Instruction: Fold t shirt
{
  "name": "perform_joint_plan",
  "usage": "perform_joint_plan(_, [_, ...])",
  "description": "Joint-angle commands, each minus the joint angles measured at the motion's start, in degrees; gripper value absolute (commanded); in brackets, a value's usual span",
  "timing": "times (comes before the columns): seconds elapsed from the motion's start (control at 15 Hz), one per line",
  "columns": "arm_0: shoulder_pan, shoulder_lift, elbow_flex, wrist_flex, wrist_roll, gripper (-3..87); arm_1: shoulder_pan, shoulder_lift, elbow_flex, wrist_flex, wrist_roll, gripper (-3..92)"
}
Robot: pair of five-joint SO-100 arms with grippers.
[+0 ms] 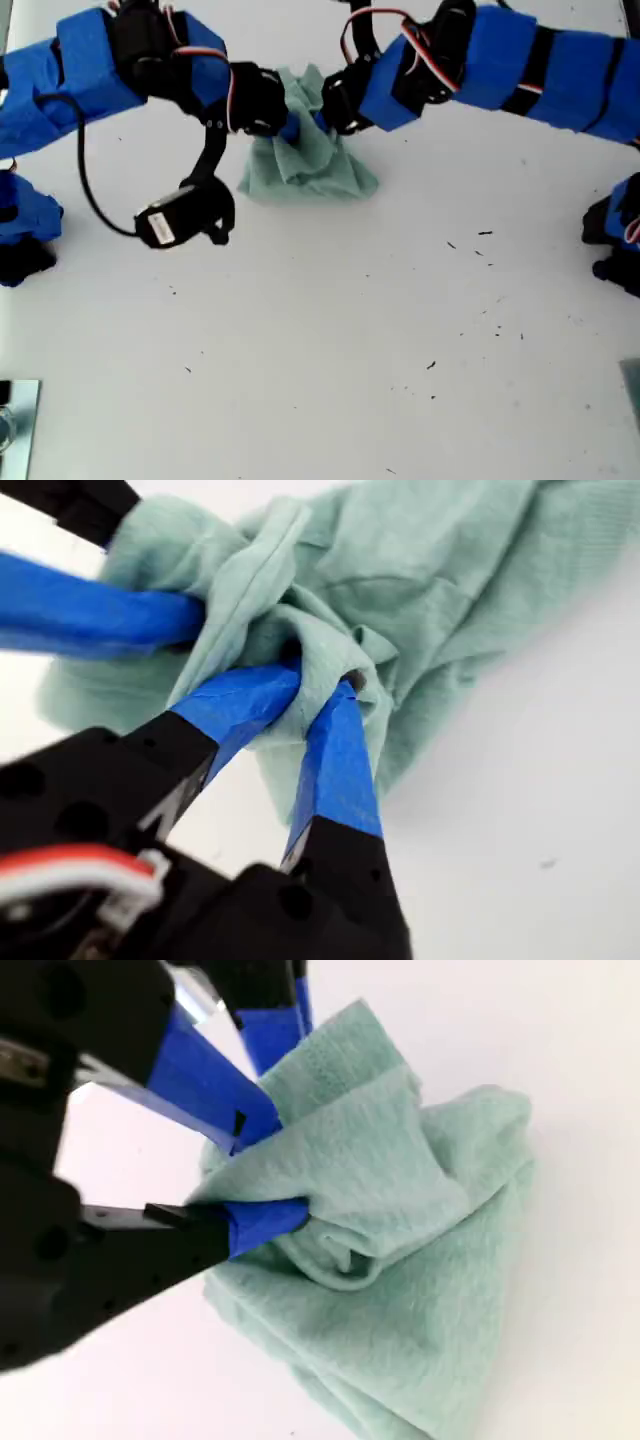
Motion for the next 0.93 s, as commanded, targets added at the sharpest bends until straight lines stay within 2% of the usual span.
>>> perform_joint_plan(0.0, [-3.78,0.09,-0.88,-0.26,1.32,-0.3,1.76,-0.53,-3.96,-5.19,-1.23,2.6])
perform_joint_plan(0.13, [-5.27,2.9,-0.88,0.0,1.23,-0.3,2.99,-0.7,-4.04,-6.59,-2.02,2.9])
perform_joint_plan(0.2, [-7.03,6.33,-0.62,-0.44,1.32,8.8,4.66,-0.7,-5.71,-6.77,-2.64,24.8])
perform_joint_plan(0.27, [-9.67,9.4,-0.7,-1.32,1.93,31.2,7.21,-0.26,-6.15,-8.09,-5.98,50.8])
perform_joint_plan(0.33, [-13.62,12.74,1.85,-2.55,0.18,34.1,10.63,1.76,-4.22,-9.4,-5.89,49.4])
perform_joint_plan(0.4, [-17.93,13.71,3.6,-2.99,1.05,41.1,14.41,5.62,0.7,-10.63,-2.46,45.2])
perform_joint_plan(0.47, [-21.27,13.8,4.75,-1.67,2.11,42.5,18.02,9.49,4.92,-10.28,-0.26,41.5])
perform_joint_plan(0.53, [-23.29,16.17,8.88,-1.76,2.9,42.4,20.04,13.45,8.7,-9.05,-0.44,39.0])
perform_joint_plan(0.67, [-24.61,26.72,23.29,-6.77,3.08,41.6,22.68,23.12,19.6,-7.03,0.26,33.6])
perform_joint_plan(0.87, [-25.93,45.26,43.15,-13.36,3.6,38.8,24.61,47.02,44.03,-10.2,-0.44,28.5])
